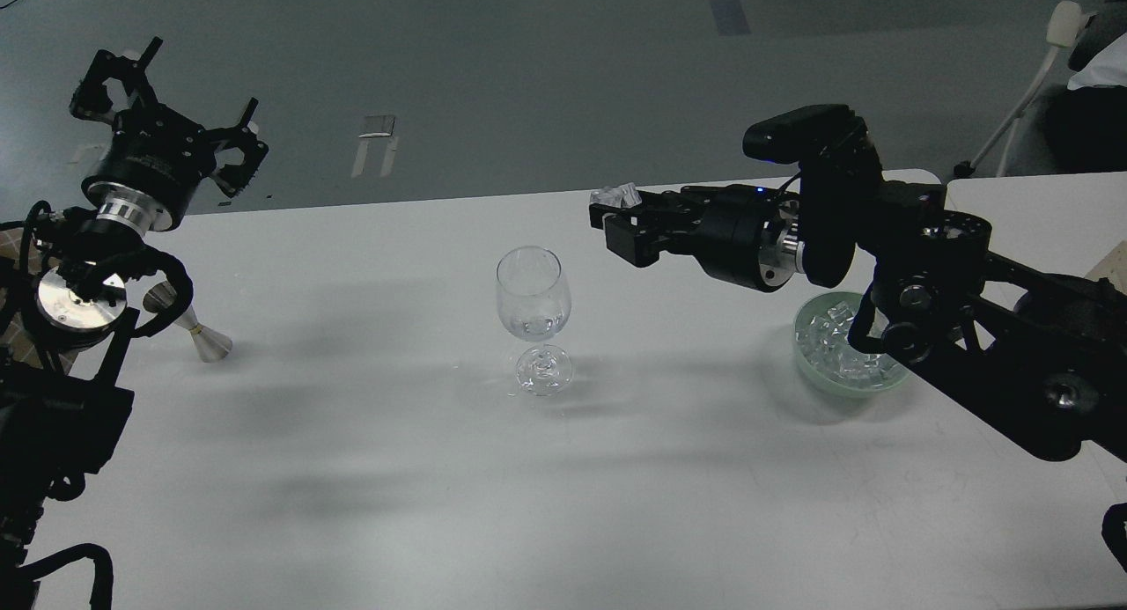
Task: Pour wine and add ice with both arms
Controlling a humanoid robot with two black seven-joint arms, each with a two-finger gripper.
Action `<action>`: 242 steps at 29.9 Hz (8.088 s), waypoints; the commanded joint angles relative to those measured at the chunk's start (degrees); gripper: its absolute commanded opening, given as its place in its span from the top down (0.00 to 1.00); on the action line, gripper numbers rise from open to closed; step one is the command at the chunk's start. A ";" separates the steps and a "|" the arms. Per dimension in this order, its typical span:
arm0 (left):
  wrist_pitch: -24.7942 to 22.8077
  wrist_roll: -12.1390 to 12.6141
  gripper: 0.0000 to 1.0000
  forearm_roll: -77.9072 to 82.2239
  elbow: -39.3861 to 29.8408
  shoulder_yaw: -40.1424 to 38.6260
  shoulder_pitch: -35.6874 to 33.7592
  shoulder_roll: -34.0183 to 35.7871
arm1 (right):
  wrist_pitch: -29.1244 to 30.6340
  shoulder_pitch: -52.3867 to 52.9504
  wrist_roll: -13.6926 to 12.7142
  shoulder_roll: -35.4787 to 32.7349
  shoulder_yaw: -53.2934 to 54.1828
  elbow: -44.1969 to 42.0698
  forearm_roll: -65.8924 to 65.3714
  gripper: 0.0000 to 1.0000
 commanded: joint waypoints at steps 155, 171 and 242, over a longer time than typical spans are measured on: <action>-0.88 -0.08 0.02 0.08 0.28 1.44 0.62 0.60 | -22.37 -4.32 0.30 17.41 45.71 -12.68 26.82 0.00; -0.88 -0.08 0.02 -0.18 2.03 1.53 -0.09 -1.43 | -23.43 -4.76 4.17 17.32 55.66 -30.97 65.85 0.00; -0.61 -1.14 0.02 -2.73 1.60 -1.01 -1.23 1.47 | -22.38 -5.47 6.54 19.61 59.62 -29.48 66.57 0.00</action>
